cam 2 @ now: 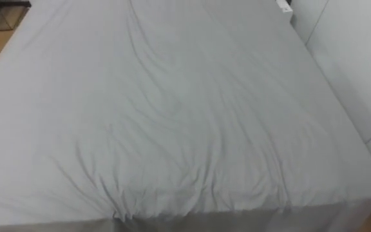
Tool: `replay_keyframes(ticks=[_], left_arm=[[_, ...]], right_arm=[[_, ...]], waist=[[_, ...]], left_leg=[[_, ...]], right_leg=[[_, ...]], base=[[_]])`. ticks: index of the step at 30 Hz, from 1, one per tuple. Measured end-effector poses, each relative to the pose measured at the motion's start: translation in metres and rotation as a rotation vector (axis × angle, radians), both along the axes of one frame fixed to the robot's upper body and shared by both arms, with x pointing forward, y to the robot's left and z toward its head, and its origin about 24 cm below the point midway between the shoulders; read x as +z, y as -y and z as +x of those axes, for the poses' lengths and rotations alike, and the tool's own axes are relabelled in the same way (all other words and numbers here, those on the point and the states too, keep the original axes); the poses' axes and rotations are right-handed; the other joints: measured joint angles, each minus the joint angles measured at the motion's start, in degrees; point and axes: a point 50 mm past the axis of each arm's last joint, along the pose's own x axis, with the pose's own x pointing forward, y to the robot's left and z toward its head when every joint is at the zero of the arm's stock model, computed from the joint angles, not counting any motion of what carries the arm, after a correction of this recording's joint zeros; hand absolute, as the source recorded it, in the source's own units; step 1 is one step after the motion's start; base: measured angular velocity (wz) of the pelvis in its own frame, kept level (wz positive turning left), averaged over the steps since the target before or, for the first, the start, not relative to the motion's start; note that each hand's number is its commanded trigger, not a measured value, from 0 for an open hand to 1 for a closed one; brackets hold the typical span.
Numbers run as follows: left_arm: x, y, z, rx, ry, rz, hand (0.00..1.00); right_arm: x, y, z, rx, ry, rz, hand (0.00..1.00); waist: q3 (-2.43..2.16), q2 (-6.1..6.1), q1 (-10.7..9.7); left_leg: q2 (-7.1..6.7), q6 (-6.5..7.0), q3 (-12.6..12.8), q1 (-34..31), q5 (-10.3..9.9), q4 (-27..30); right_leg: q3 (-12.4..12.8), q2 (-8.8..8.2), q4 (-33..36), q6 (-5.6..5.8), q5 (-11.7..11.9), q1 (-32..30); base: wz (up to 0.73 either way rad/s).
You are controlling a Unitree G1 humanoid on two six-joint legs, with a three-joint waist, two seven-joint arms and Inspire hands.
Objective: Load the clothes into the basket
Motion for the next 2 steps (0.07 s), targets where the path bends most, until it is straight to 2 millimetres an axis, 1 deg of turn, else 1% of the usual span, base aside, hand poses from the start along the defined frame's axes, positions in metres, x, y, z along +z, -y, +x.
replay_keyframes(ticks=[2], left_arm=[[0.0, 0.0005, 0.0007, -0.004, 0.001, 0.001, 0.0]], right_arm=[[0.0, 0.0, 0.0, 0.0, 0.0, 0.0, 0.0]], waist=[[-0.03, 0.04, -0.06]], left_leg=[[0.01, 0.0, 0.02, 0.01, 0.0, 0.0]], right_leg=[[-0.15, 0.03, -0.06, 0.0, 0.0, 0.04]], base=[[0.02]])
